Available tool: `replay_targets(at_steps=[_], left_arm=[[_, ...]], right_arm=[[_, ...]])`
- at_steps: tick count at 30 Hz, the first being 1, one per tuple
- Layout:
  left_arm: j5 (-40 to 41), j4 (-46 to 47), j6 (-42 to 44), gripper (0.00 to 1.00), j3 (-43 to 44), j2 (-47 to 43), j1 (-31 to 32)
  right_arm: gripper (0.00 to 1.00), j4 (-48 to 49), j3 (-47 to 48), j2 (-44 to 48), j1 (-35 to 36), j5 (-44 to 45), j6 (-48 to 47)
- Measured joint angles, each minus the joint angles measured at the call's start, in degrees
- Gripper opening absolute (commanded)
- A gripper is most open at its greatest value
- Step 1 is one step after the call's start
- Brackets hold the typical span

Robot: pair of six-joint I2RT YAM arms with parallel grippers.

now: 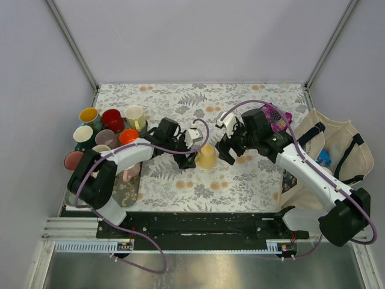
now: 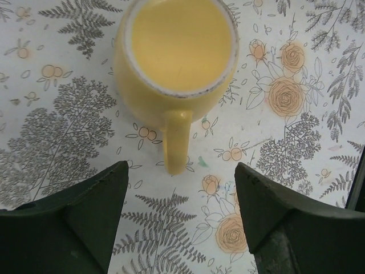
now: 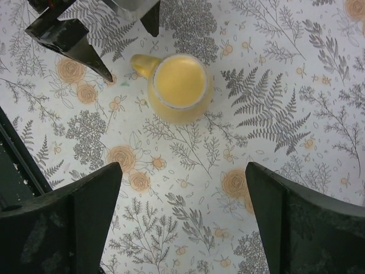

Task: Turn the mug right side up
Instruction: Turn over the cup at the center of the board.

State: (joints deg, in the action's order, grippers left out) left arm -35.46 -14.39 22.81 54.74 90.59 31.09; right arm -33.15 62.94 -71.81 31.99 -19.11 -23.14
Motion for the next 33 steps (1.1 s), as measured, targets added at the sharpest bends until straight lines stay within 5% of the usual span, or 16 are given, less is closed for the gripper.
replay_targets(at_steps=[5,10,17,25,33], left_arm=[[2.6,1.6,-1.5,0.68,1.2,5.9,2.1],[3.8,2.2,-2.6,0.38,1.3,8.0,2.1],[1.6,1.0,-2.1,0.14,1.9,8.0,2.0],[-4.8,-13.6,-1.3,0.07,13.0,12.4,0.9],[-15.7,-29.8,-0.5,0.02,26.0,18.5,-3.6]], right_arm=[[1.00,-1.5,-0.9,0.5,-1.8,0.7,0.0],[1.00,-1.9,-0.9,0.5,-3.0,0.7,0.3],[1.00,-1.9,-0.9,0.4,-3.7,0.7,0.5],[0.98,-1.0,-1.8,0.3,-3.7,-0.8,-6.0],[0.91,12.3,-19.1,10.6,-2.8,-4.3,-20.0]])
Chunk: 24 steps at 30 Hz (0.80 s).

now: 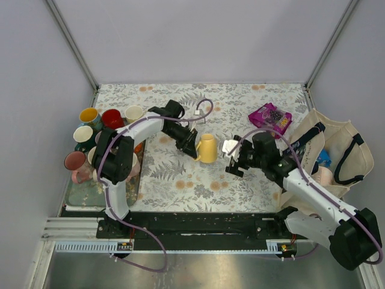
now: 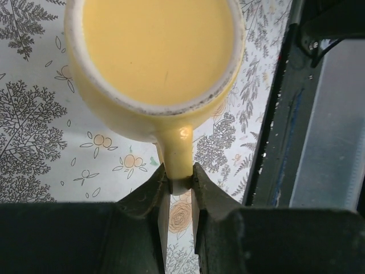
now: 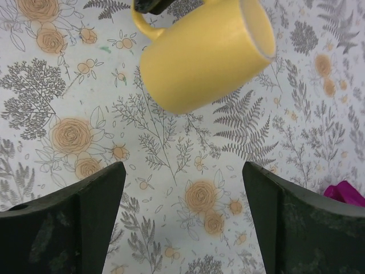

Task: Turn the mug right side up
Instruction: Turn over the cup at the center of the board.

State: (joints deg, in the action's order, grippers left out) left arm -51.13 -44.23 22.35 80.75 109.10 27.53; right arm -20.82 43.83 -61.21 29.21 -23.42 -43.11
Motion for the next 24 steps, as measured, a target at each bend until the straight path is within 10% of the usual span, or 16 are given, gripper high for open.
replay_targets(at_steps=[6,17,24], left_arm=[[-6.7,-7.4,0.7,0.00,4.4,6.5,-1.7],[-18.2,-3.7,-12.4,0.00,9.0,15.9,-1.3],[-30.4,58.1,-69.2,0.00,-6.4,20.6,-1.3]], right_arm=[[0.85,23.7,-18.2,3.7,3.0,-0.3,-6.1],[0.85,41.1,-19.5,-6.1,6.8,0.0,-12.2],[0.84,40.9,-19.5,-9.0,8.0,0.1,-17.2]])
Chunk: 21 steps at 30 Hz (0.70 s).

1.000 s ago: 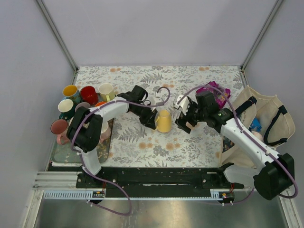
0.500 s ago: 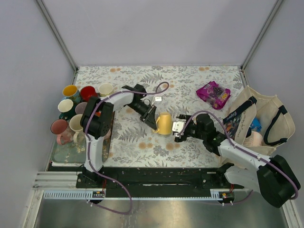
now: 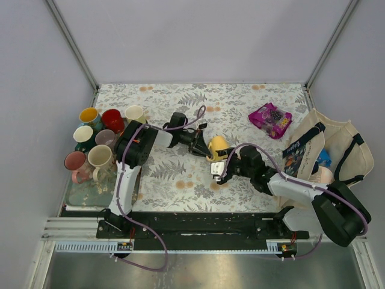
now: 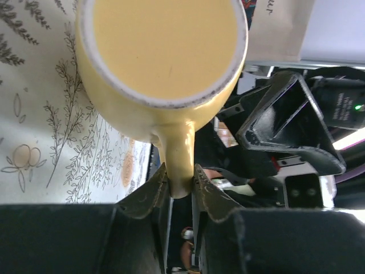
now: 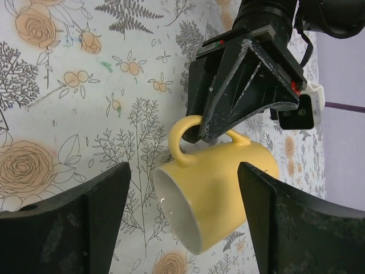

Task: Turn the mug right side up
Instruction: Turn over the cup at the center of the board.

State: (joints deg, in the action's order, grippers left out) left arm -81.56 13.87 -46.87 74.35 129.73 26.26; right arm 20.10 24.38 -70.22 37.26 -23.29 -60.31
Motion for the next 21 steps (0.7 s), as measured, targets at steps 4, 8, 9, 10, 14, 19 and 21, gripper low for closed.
replay_targets(at_steps=[4,8,9,10,14,19,21], left_arm=[[-2.2,18.6,-17.8,0.00,-1.4,3.2,0.2],[-2.1,25.6,-24.3,0.00,-1.4,3.3,0.6],[-2.2,26.3,-25.2,0.00,-1.4,3.3,0.6],[-2.2,26.8,-25.8,0.00,-1.4,3.3,0.7],[-2.2,27.2,-26.7,0.00,-1.4,3.3,0.7],[-2.2,27.2,-26.8,0.00,-1.4,3.3,0.7],[-2.2,26.9,-27.0,0.03,-1.4,3.3,0.7]], right_arm=[[0.84,0.5,0.0,-2.3,0.3,1.9,-3.1],[0.81,1.7,0.0,-3.8,0.3,6.5,-6.8],[0.80,1.7,0.0,-3.8,0.3,7.5,-7.5],[0.78,1.8,0.0,-3.8,0.2,7.9,-8.3],[0.72,1.9,-0.1,-3.8,-0.6,9.0,-10.1],[0.65,3.0,-0.1,-5.1,-1.4,9.3,-12.9],[0.59,4.5,-0.1,-6.2,-1.4,9.3,-14.5]])
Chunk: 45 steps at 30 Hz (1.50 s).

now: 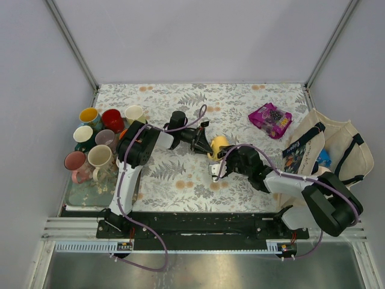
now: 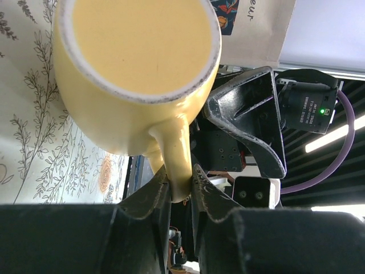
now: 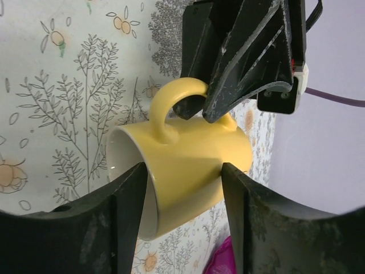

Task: Turn the mug right side up
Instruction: Turn over the cup at the center of the board, then place the cup at the center of the board.

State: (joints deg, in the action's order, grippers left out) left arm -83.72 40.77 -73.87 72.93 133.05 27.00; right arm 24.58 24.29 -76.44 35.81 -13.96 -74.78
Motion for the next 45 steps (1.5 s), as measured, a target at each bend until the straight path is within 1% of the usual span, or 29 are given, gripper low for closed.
replay_targets(at_steps=[2,5,7,8,10,11,12,13,16,20,22,25,30,34,35,36,37,38,39,40,42,43,45], left_arm=[[0.0,-0.3,-0.1,0.16,0.0,0.0,-0.1],[0.2,-0.1,-0.7,0.24,-0.1,0.0,-0.3],[0.5,0.9,-1.7,0.28,-0.5,0.0,-0.7],[0.6,1.6,-2.2,0.30,-0.6,0.0,-0.9],[0.7,3.4,-2.8,0.42,-1.0,0.0,-1.2],[0.5,4.1,-2.9,0.51,-1.2,-0.1,-1.2],[0.3,4.9,-3.1,0.66,-1.3,-0.2,-1.2],[0.1,5.6,-3.0,0.99,-1.4,-0.5,-1.2],[-1.0,7.7,-3.9,0.99,-1.7,-3.0,-1.2],[-1.7,10.8,-4.3,0.99,-2.0,-7.1,-1.6],[-2.2,11.2,-4.3,0.99,-2.2,-8.6,-2.0],[-2.7,11.1,-4.2,0.99,-2.2,-10.6,-2.9],[-0.9,9.6,-2.4,0.99,-2.1,-14.4,-5.1],[1.3,5.3,2.4,0.99,-1.5,-18.4,-7.0],[2.3,1.1,5.9,0.99,-0.7,-20.0,-7.4],[3.5,-4.6,11.2,0.99,0.5,-21.3,-7.8],[6.1,-15.1,20.0,0.99,3.5,-22.7,-8.0],[8.4,-22.5,27.0,0.99,6.4,-23.2,-8.0],[13.6,-36.3,39.5,0.99,13.3,-24.0,-7.7],[17.6,-43.9,47.3,0.99,17.2,-25.0,-7.4],[24.6,-54.2,58.4,0.99,20.9,-28.3,-7.0],[27.6,-57.7,62.3,0.99,21.3,-30.6,-6.9],[32.2,-61.9,67.4,0.99,20.3,-35.1,-7.8]], right_arm=[[0.53,1.2,0.0,-0.8,-0.1,0.0,-1.2],[0.44,1.8,0.6,-1.7,-0.2,-0.1,-2.9],[0.42,1.9,1.0,-2.3,-0.2,-0.4,-3.8],[0.38,1.7,1.4,-2.6,-0.2,-0.5,-4.0],[0.28,0.8,2.4,-3.3,-0.2,-0.5,-3.9],[0.23,-0.1,3.1,-3.5,-0.3,-0.5,-3.6],[0.21,-1.4,4.0,-3.6,-0.3,-0.4,-3.3],[0.17,-2.8,5.1,-3.6,-0.3,-0.4,-3.0],[0.10,-6.5,9.6,-3.3,-0.7,0.5,-2.5],[0.05,-17.0,13.4,-0.4,-1.2,-0.8,0.1],[0.00,-22.4,14.8,1.7,-1.5,-1.6,0.7],[0.00,-31.7,17.9,4.2,-1.7,-3.0,1.8],[0.00,-44.2,21.5,4.7,-1.6,-6.7,2.2],[0.00,-52.1,23.6,3.7,-1.6,-8.7,2.2],[0.00,-53.7,24.8,3.0,-1.6,-9.3,2.2],[0.00,-54.9,25.7,2.4,-1.6,-9.8,2.2],[0.00,-56.4,27.0,1.4,-1.6,-10.3,2.2],[0.00,-57.6,28.2,0.4,-1.6,-10.8,2.0],[0.00,-58.3,29.0,-0.4,-1.5,-11.1,2.0],[0.00,-59.2,30.1,-1.5,-1.5,-11.4,1.9],[0.00,-60.5,32.3,-3.8,-1.5,-12.3,1.7],[0.00,-61.3,33.5,-5.0,-1.5,-12.8,1.5],[0.01,-62.9,36.1,-7.4,-1.5,-13.8,1.1]])
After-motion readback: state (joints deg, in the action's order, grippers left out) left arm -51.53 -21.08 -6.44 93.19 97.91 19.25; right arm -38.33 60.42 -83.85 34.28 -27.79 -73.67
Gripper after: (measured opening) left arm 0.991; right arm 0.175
